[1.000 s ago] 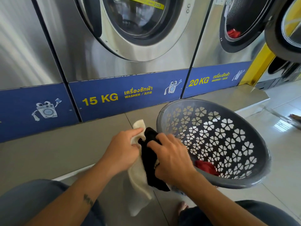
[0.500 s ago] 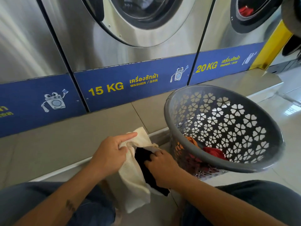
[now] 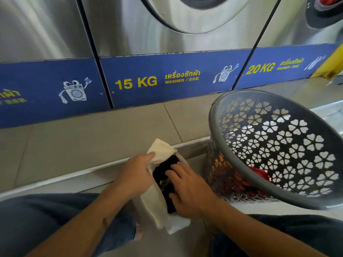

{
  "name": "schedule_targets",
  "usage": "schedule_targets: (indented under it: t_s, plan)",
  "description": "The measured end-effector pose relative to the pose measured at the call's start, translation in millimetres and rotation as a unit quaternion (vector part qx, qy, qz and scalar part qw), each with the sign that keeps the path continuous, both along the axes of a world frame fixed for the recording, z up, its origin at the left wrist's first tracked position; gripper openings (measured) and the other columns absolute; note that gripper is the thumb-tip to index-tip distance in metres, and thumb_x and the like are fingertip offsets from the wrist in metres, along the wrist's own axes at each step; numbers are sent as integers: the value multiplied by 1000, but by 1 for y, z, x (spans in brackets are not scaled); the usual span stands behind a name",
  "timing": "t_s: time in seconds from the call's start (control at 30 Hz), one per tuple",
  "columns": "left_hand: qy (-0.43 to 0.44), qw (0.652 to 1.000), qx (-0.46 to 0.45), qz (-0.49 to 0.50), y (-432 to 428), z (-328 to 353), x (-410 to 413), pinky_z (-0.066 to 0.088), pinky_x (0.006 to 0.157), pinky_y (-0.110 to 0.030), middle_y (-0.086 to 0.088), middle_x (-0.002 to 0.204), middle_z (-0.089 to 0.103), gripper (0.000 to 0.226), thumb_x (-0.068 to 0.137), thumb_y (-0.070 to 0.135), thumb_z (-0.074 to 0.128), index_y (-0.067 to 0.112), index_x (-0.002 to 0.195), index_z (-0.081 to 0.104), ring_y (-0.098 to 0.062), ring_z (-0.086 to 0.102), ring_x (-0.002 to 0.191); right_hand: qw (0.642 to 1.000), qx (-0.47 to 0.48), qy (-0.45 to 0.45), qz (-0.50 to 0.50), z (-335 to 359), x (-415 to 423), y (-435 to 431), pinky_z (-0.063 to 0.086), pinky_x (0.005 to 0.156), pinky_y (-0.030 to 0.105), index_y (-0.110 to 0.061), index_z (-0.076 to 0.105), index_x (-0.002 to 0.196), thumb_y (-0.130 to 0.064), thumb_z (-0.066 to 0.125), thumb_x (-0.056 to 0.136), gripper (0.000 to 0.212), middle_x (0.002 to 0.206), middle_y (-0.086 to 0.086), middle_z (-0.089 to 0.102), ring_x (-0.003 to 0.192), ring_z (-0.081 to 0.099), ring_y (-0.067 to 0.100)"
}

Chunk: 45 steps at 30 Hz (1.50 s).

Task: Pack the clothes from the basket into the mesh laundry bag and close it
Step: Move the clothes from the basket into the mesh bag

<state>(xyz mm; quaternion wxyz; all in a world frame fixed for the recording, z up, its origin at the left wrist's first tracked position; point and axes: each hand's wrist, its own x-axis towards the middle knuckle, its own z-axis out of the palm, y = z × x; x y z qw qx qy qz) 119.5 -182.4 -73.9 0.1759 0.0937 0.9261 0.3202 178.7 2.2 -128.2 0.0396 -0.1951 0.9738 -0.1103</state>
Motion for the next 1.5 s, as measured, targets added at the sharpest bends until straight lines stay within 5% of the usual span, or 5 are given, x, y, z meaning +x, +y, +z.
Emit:
schedule_targets:
  t_s: [0.13, 0.33, 0.57, 0.87, 1.5]
  plan:
    - [1, 998, -31, -49, 3, -3, 2, 29, 114, -32, 2, 154, 31, 66, 87, 6, 48, 26, 148, 32, -19, 29, 140, 972, 88, -217, 38, -41, 7, 4, -5, 124, 53, -17, -4, 159, -45, 51, 87, 95, 168, 10, -7, 152, -13, 35]
    - [15, 996, -34, -80, 4, -8, 6, 34, 111, -33, 10, 155, 28, 69, 86, 5, 46, 31, 148, 30, -17, 31, 139, 983, 25, -144, -111, -34, -13, 27, 51, 88, 49, -28, 18, 149, -29, 72, 76, 91, 153, 10, 24, 135, 37, 39]
    - [7, 993, -60, -100, 7, -14, 8, 34, 110, -36, 10, 156, 24, 76, 86, 8, 51, 33, 151, 20, -19, 30, 140, 991, -16, -74, -106, -23, -11, 15, 40, 65, 33, -16, 41, 116, -21, 64, 85, 38, 121, 7, 44, 101, 57, 32]
    - [6, 992, -67, -108, 6, -12, 9, 29, 114, -34, 10, 157, 22, 76, 86, 5, 50, 32, 151, 21, -17, 23, 144, 953, 170, -249, 3, -58, 9, 22, 22, 116, 50, -33, 17, 155, -44, 49, 93, 71, 160, 10, 24, 143, 25, 40]
    - [4, 996, -58, -67, 42, -9, 6, 27, 116, -39, 0, 155, 30, 70, 85, 7, 52, 23, 150, 28, -22, 27, 142, 943, -295, -17, -156, 168, 7, 118, 55, 88, 28, -29, 63, 123, -15, 66, 87, 39, 108, -6, 68, 97, 66, 8]
